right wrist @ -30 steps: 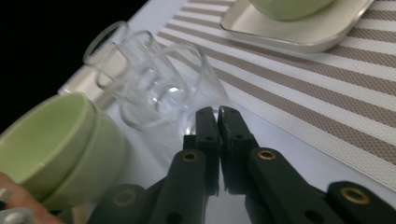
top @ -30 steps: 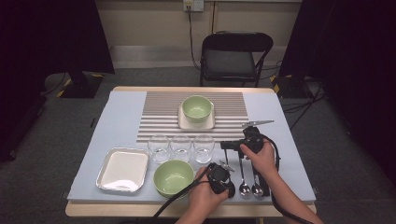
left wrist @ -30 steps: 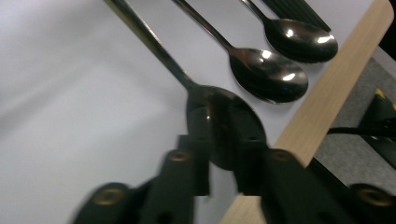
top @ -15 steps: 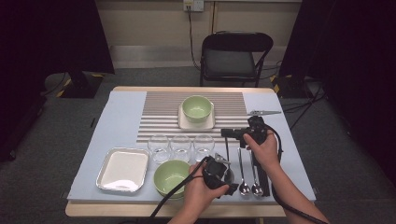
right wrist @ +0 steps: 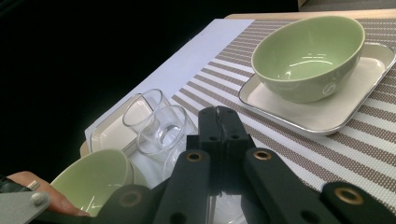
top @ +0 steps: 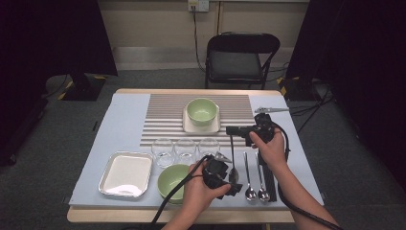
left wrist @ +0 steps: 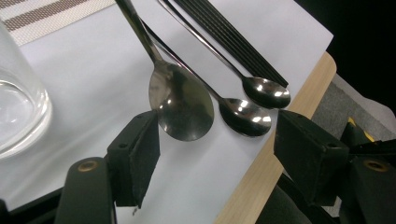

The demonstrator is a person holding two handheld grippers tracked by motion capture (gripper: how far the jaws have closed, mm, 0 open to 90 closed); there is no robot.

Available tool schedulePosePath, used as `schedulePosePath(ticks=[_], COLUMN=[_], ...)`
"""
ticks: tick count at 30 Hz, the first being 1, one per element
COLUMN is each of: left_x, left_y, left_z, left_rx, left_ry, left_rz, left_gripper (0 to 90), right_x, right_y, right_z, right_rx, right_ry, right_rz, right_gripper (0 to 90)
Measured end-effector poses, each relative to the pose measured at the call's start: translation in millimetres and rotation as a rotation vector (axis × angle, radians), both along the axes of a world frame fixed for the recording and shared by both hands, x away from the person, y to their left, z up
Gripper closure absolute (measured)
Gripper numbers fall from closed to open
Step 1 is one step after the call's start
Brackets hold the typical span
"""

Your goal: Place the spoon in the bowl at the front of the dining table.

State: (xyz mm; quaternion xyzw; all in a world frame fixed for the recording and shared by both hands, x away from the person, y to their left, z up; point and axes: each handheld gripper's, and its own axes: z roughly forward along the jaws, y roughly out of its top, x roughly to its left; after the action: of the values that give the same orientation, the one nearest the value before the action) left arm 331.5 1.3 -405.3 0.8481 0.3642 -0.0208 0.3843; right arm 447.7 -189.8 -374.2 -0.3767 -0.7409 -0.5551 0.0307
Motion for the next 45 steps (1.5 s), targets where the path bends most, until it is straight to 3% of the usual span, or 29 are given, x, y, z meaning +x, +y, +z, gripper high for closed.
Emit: schedulePosePath(ticks=[20,26,45], left_x=[10.1,15.1,27.8], left_y=[21.9,27.4,45.8], left_z=[21.2,24.3,45.8], left_rx=[-0.014,-0.024,-0.027], left_ry=[-0.025,-0.017,-0.047], left_rz=[0.05,0.054,0.099], left_gripper=[31.5,31.4,31.2], right_x=[7.0,9.2,15.4], right_y=[0.5,2.4,7.3], right_z=[26.2,29.9,42.5], right_rx=[-0.01,-0.003,0.03], right_ry=[-0.049,-0.049,-0.056], right_rz=[-0.034,-0.034,-0.054], right_gripper=[90.0,90.0,90.0])
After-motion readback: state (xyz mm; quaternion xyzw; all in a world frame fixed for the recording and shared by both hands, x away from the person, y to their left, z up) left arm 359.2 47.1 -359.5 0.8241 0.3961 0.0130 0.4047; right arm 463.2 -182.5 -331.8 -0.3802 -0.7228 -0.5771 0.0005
